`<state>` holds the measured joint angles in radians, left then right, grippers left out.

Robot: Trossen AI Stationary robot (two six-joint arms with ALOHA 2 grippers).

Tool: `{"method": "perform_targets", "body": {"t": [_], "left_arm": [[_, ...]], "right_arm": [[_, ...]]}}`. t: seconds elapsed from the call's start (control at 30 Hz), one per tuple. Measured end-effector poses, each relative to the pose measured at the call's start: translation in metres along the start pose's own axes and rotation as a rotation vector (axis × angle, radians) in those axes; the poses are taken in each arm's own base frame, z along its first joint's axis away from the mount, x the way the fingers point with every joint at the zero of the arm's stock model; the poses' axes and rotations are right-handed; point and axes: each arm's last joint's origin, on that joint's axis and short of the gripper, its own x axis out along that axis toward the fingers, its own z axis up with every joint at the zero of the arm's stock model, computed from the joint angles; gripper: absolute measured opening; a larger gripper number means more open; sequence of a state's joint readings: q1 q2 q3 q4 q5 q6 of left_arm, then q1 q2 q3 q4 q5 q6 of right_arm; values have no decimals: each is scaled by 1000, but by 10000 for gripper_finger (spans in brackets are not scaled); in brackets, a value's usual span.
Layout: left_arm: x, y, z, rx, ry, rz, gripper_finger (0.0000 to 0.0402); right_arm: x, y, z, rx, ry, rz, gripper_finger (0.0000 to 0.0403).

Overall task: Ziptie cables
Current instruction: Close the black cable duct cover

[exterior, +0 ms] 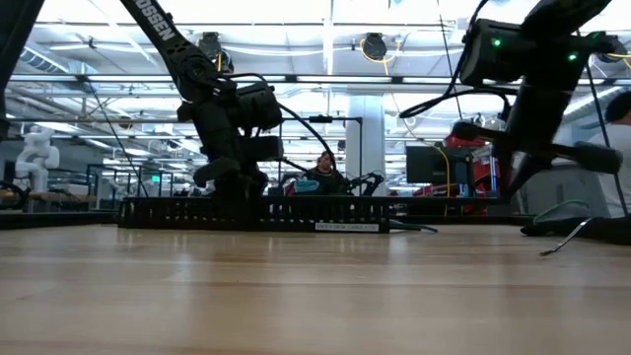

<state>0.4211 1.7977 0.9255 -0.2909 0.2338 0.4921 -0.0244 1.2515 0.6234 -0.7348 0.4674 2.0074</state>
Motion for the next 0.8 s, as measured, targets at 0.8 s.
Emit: {"method": "perform_targets", "body": {"t": [0.8], "left_arm": [[2, -7, 15, -35, -64, 72, 251]], "right_arm": [[4, 3, 11, -42, -21, -57, 0]]}}
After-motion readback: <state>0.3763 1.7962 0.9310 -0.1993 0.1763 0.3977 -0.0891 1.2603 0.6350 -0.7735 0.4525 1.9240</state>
